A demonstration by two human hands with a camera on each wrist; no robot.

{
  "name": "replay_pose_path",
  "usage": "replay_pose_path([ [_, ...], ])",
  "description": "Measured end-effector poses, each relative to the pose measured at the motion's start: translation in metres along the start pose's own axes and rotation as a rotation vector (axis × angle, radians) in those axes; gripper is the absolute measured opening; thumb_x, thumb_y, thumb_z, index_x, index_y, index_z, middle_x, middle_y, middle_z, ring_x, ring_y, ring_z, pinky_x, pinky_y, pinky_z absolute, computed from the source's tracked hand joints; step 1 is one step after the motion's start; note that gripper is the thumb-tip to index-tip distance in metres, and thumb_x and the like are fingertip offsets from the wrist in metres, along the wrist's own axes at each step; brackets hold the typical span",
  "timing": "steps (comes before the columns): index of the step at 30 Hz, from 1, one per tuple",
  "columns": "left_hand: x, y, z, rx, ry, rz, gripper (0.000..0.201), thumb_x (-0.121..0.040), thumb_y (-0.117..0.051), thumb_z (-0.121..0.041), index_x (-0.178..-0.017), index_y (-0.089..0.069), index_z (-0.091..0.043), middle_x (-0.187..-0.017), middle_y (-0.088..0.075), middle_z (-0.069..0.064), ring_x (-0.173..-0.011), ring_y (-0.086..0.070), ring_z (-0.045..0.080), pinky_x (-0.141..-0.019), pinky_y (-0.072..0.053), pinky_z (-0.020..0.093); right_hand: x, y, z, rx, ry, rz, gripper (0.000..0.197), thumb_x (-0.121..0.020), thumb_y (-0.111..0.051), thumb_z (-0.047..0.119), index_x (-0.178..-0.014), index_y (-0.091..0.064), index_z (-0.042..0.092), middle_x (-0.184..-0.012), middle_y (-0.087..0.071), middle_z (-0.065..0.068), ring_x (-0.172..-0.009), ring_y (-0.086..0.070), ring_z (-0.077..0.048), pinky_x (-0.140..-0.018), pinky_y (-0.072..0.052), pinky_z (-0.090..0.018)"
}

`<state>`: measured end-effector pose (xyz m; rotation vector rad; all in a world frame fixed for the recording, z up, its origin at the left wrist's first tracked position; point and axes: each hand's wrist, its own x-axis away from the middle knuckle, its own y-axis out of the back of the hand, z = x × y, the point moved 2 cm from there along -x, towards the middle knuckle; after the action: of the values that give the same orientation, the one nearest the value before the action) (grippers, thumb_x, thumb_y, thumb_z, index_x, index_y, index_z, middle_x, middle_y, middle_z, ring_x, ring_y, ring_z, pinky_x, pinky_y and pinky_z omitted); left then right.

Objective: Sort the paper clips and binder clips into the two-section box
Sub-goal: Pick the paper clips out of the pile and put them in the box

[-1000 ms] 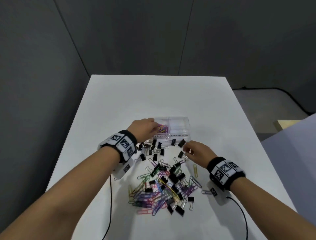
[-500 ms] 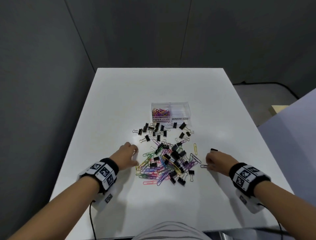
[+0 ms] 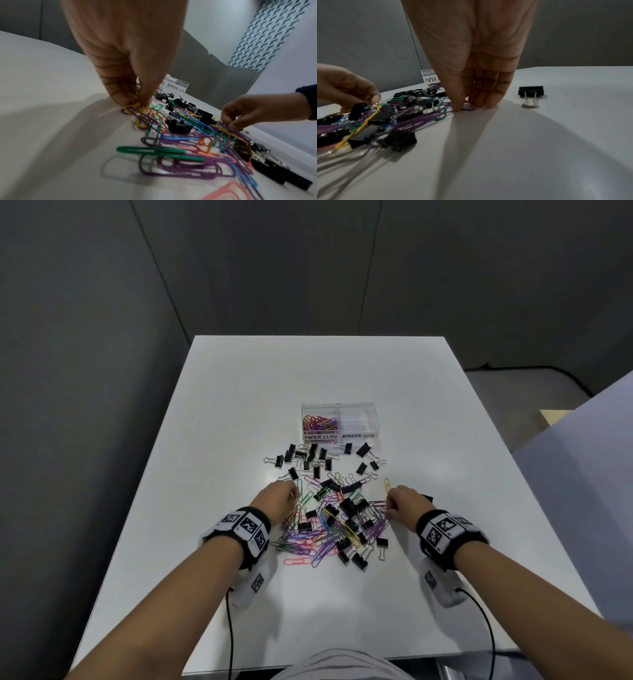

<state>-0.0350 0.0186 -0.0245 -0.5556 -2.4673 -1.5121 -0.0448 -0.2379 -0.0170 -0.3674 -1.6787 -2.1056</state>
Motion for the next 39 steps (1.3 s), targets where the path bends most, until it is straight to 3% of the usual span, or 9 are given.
replay_pose_path([
  [4, 0.000, 0.009, 0.001, -0.084, -0.080, -0.024, 0.026, -0.097, -0.042, -0.012, -0.112, -0.062, -0.004, -0.119, -0.057, 0.015, -0.104, -0.058, 0.029, -0.088, -0.043, 0.030, -0.003, 0.002, -0.001, -0.062, -0.019, -0.006, 0.036, -0.088, -0.052, 0.010, -0.061, -0.031, 0.023, -0.073, -0.043, 0.002, -0.069, -0.043, -0.017, -0.054, -0.032, -0.020],
  [8, -0.001, 0.021, 0.003, -0.081, -0.102, 0.019, 0.026, -0.100, -0.037, -0.015, -0.112, -0.058, -0.005, -0.116, -0.056, 0.016, -0.100, -0.058, 0.031, -0.085, -0.043, 0.033, -0.001, 0.007, -0.001, -0.174, -0.007, -0.017, 0.026, -0.087, -0.040, 0.002, -0.071, -0.031, 0.020, -0.064, -0.038, 0.002, -0.062, -0.036, -0.018, -0.058, -0.031, -0.028],
  [11, 0.000, 0.022, 0.004, -0.079, -0.065, 0.122, 0.023, -0.099, -0.033, -0.009, -0.114, -0.050, -0.005, -0.110, -0.063, 0.019, -0.087, -0.055, 0.026, -0.075, -0.040, 0.033, 0.005, 0.005, 0.001, -0.191, 0.041, 0.077, 0.014, -0.091, -0.038, 0.007, -0.098, -0.033, 0.019, -0.067, -0.041, 0.000, -0.056, -0.036, -0.015, -0.056, -0.032, -0.027],
  [15, 0.009, 0.022, 0.008, -0.134, -0.090, 0.239, 0.029, -0.098, -0.038, -0.016, -0.124, -0.045, -0.005, -0.120, -0.057, 0.016, -0.089, -0.047, 0.020, -0.078, -0.036, 0.028, 0.019, 0.002, 0.004, -0.009, 0.165, 0.156, 0.048, -0.088, -0.054, 0.028, -0.130, -0.034, 0.019, -0.099, -0.059, -0.002, -0.080, -0.055, -0.017, -0.071, -0.044, -0.028],
  [18, 0.021, 0.017, 0.014, -0.256, -0.153, 0.305, 0.049, -0.087, -0.058, -0.034, -0.129, -0.041, -0.015, -0.124, -0.054, 0.008, -0.104, -0.054, 0.023, -0.089, -0.042, 0.032, 0.025, -0.004, 0.001, 0.148, 0.255, 0.117, 0.044, -0.087, -0.056, 0.030, -0.127, -0.042, 0.020, -0.122, -0.055, -0.002, -0.102, -0.056, -0.020, -0.083, -0.045, -0.030],
  [21, 0.031, 0.004, 0.014, -0.311, -0.261, 0.328, 0.054, -0.080, -0.067, -0.037, -0.124, -0.043, -0.017, -0.121, -0.053, 0.005, -0.105, -0.055, 0.023, -0.086, -0.043, 0.032, 0.023, -0.010, 0.003, 0.134, 0.271, 0.092, 0.033, -0.090, -0.056, 0.032, -0.119, -0.050, 0.019, -0.121, -0.056, -0.001, -0.099, -0.055, -0.016, -0.082, -0.046, -0.027],
  [26, 0.030, -0.008, 0.010, -0.368, -0.351, 0.235, 0.029, -0.091, -0.055, -0.032, -0.114, -0.052, -0.015, -0.117, -0.055, 0.005, -0.101, -0.056, 0.022, -0.070, -0.036, 0.025, 0.012, -0.013, 0.013, 0.099, 0.235, 0.036, 0.027, -0.094, -0.051, 0.031, -0.114, -0.054, 0.013, -0.116, -0.057, -0.005, -0.101, -0.058, -0.020, -0.083, -0.047, -0.027],
  [34, 0.014, 0.005, 0.010, -0.366, -0.275, 0.082, 0.023, -0.094, -0.050, -0.029, -0.109, -0.055, -0.013, -0.117, -0.051, 0.007, -0.104, -0.053, 0.024, -0.077, -0.043, 0.031, -0.011, -0.001, 0.026, 0.069, 0.159, -0.006, 0.027, -0.093, -0.052, 0.027, -0.112, -0.057, 0.008, -0.117, -0.052, -0.010, -0.101, -0.056, -0.026, -0.083, -0.046, -0.033],
  [39, 0.009, 0.013, 0.008, -0.290, -0.259, 0.103, 0.018, -0.092, -0.053, -0.025, -0.105, -0.054, -0.012, -0.110, -0.059, 0.007, -0.092, -0.050, 0.019, -0.075, -0.040, 0.029, -0.011, 0.008, 0.023, -0.102, 0.105, -0.055, 0.023, -0.098, -0.042, 0.024, -0.109, -0.051, 0.006, -0.104, -0.060, -0.011, -0.082, -0.052, -0.021, -0.073, -0.042, -0.030],
])
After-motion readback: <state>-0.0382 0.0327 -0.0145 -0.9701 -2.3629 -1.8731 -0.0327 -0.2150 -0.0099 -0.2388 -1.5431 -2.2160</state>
